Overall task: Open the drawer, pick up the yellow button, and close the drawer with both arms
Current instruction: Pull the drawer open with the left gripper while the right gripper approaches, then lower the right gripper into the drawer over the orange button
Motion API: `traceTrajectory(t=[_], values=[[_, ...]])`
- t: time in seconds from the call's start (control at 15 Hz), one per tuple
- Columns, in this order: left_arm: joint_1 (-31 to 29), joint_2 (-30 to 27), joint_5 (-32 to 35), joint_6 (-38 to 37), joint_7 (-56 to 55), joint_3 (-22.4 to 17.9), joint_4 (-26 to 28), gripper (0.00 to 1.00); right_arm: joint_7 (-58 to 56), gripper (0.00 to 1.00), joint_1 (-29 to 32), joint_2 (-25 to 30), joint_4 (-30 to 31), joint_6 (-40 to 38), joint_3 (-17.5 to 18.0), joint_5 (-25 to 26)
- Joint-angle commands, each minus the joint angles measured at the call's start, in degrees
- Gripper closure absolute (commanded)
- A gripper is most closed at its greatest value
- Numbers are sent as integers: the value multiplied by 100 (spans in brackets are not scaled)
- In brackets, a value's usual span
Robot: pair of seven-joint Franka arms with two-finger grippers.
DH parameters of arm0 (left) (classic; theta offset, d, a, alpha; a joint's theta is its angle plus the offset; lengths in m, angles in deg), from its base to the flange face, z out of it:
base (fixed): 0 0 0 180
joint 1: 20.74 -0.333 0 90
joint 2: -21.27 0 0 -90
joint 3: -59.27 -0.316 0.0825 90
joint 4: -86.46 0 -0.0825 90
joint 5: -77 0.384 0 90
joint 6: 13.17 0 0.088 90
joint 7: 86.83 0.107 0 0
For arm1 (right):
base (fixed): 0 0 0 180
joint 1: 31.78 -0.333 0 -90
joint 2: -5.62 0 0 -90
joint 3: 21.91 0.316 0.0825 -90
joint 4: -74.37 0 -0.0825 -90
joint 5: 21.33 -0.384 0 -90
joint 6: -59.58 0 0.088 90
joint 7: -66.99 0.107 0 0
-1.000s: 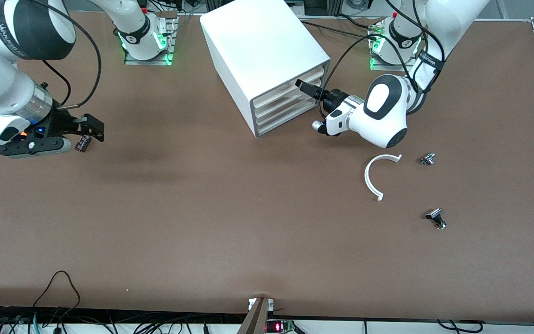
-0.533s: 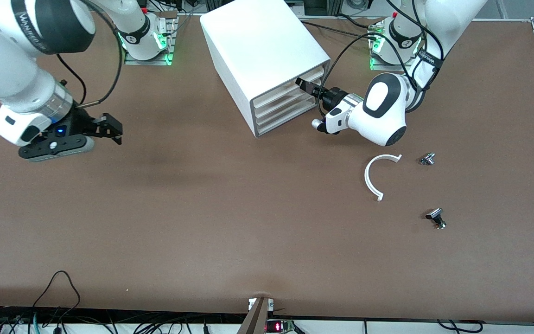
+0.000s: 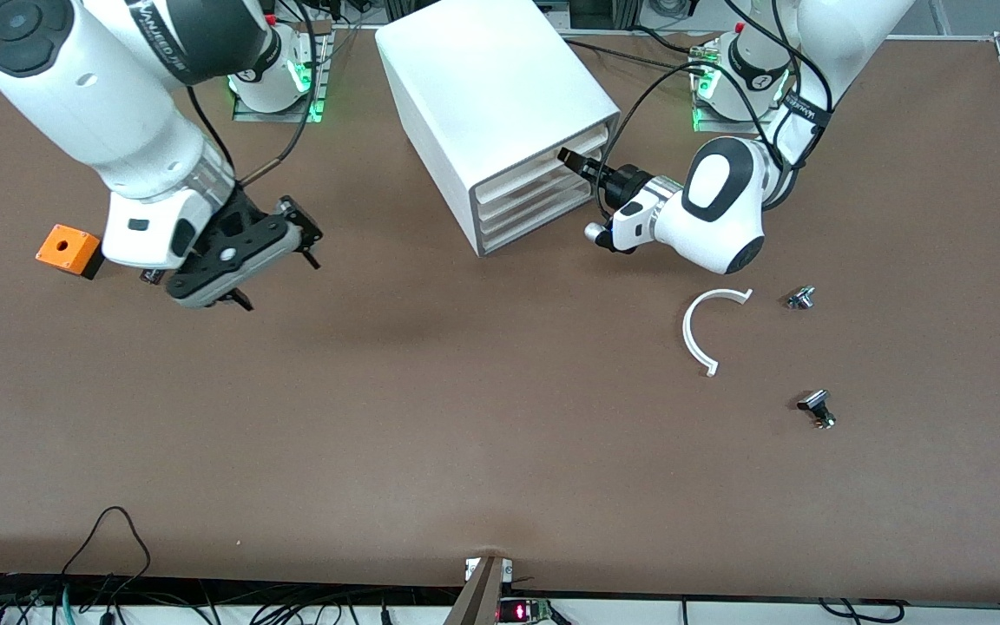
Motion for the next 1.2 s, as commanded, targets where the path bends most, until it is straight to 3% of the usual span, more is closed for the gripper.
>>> traceTrajectory(t=[0.0,0.27,0.47,0.73,0.8,0.87,1.13], values=[[-130,-87,359,399,-135,-309,-154,100,-491,0,1,-427,-642,-90,331,-86],[-183,-43,773,733,-100,-556,-532,100,-1292,0,-271,-621,-678,-73,394,-60],[-218,-25,773,1173,-73,-609,-647,100,-1442,0,-631,-832,-967,-73,394,-60],[-218,10,782,1183,-65,-618,-656,100,-1645,0,-1193,-1261,-1467,95,394,-86],[-227,1,774,1183,-73,-618,-656,75,-1636,0,-1351,-1393,-1625,77,385,-77],[-244,-25,756,1183,-65,-618,-656,3,-1627,0,-1474,-1499,-1731,86,376,-60],[-280,-227,826,1279,-91,-644,-874,0,-1636,0,-1747,-1737,-1776,60,350,-7]])
